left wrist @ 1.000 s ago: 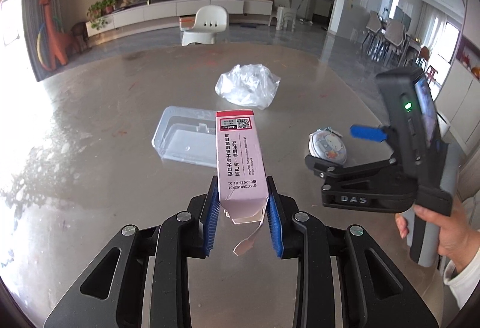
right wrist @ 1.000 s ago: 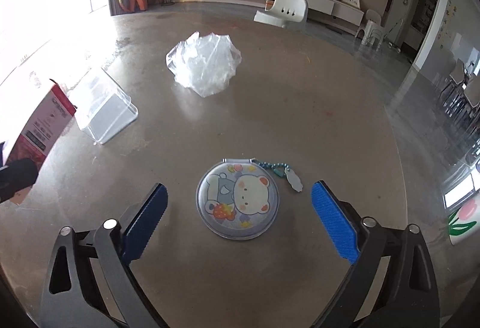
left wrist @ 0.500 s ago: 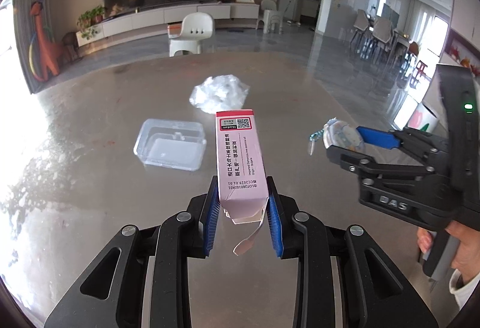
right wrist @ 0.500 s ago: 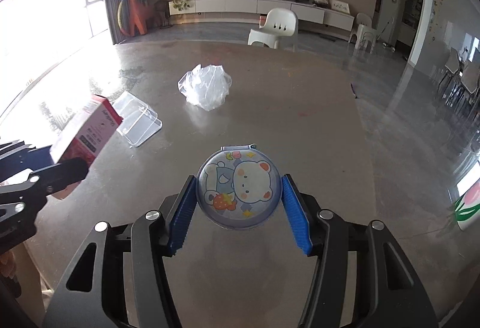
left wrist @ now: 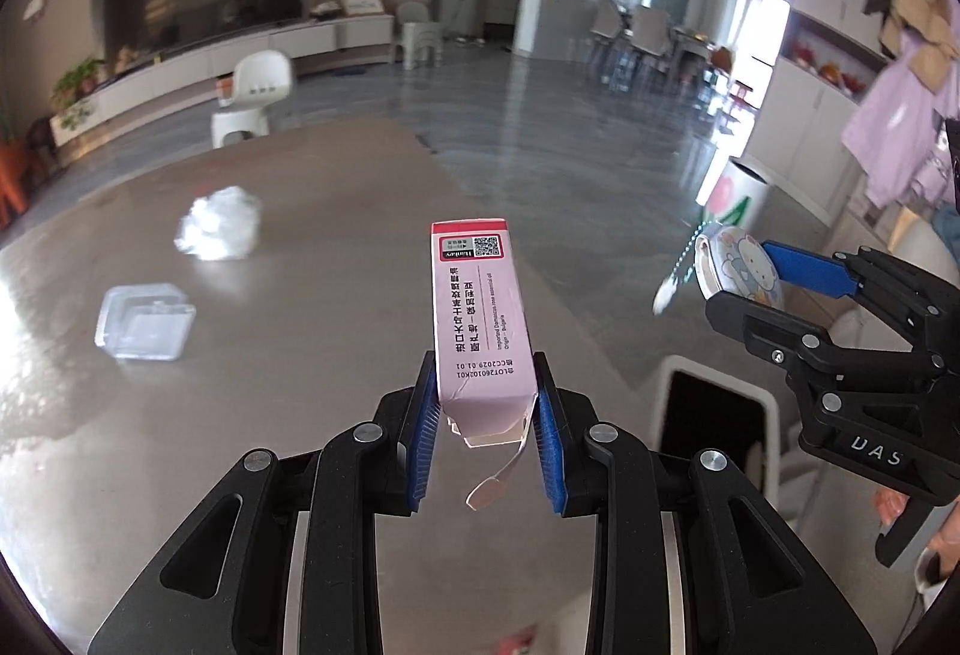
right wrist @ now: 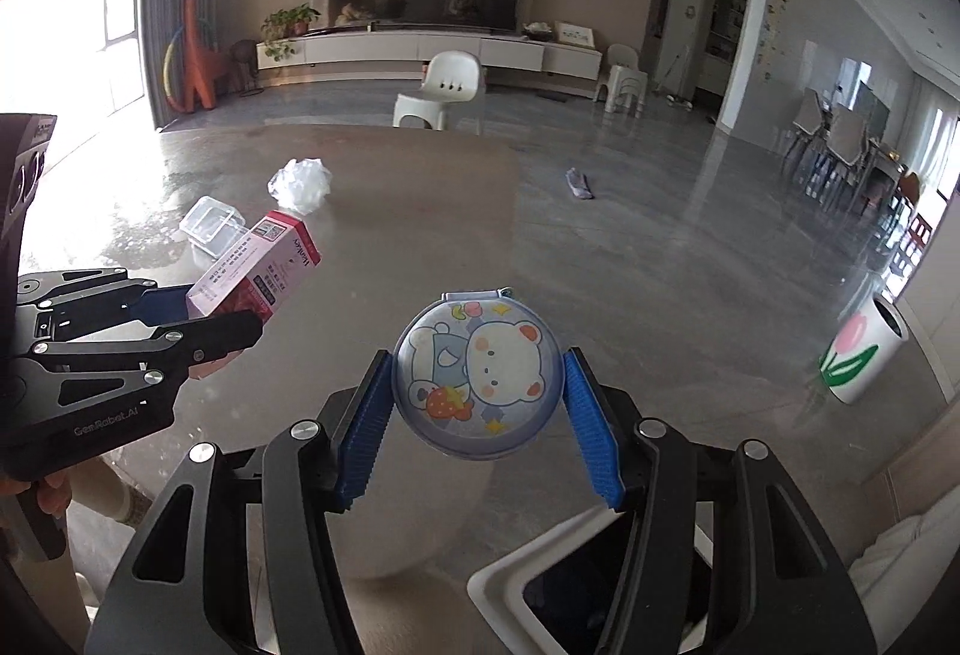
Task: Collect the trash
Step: 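Carry carton and tin over the white bin and open both tools, then return both tools to the table toward the clear box and bag, then grasp the clear plastic box with the left tool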
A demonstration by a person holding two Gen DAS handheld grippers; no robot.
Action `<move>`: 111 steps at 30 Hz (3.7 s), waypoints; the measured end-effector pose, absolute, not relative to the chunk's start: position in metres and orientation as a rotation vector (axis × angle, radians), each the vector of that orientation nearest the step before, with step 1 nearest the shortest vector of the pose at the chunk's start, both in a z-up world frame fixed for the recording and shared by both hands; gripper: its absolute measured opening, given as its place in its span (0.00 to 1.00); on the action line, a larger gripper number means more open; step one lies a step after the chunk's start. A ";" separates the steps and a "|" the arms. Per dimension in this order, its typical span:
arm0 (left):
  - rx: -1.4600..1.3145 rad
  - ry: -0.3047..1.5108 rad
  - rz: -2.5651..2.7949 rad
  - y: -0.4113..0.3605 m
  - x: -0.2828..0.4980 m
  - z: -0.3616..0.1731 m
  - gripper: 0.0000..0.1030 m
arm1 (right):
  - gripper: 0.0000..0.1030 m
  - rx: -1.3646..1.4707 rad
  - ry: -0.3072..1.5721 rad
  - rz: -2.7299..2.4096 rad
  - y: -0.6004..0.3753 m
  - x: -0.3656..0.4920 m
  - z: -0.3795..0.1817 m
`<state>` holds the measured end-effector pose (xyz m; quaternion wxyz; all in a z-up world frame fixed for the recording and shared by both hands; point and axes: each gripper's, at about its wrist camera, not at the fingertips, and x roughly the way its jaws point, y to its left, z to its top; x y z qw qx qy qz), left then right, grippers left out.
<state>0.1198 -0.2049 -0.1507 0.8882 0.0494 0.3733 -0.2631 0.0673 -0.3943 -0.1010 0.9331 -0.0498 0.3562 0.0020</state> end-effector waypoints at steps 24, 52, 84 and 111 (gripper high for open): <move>0.406 0.821 -0.822 -0.409 0.048 -0.191 0.95 | 0.56 0.057 0.775 -0.293 -0.521 -0.021 -0.141; 0.350 0.793 -0.637 -0.349 0.086 -0.179 0.95 | 0.95 0.070 0.838 -0.267 -0.527 0.002 -0.162; 0.045 0.751 -0.163 -0.090 0.204 -0.163 0.95 | 0.95 -0.171 0.731 0.268 -0.289 0.191 -0.115; 0.052 0.897 -0.286 -0.017 0.314 -0.239 0.82 | 0.95 -0.239 0.773 0.304 -0.192 0.325 -0.172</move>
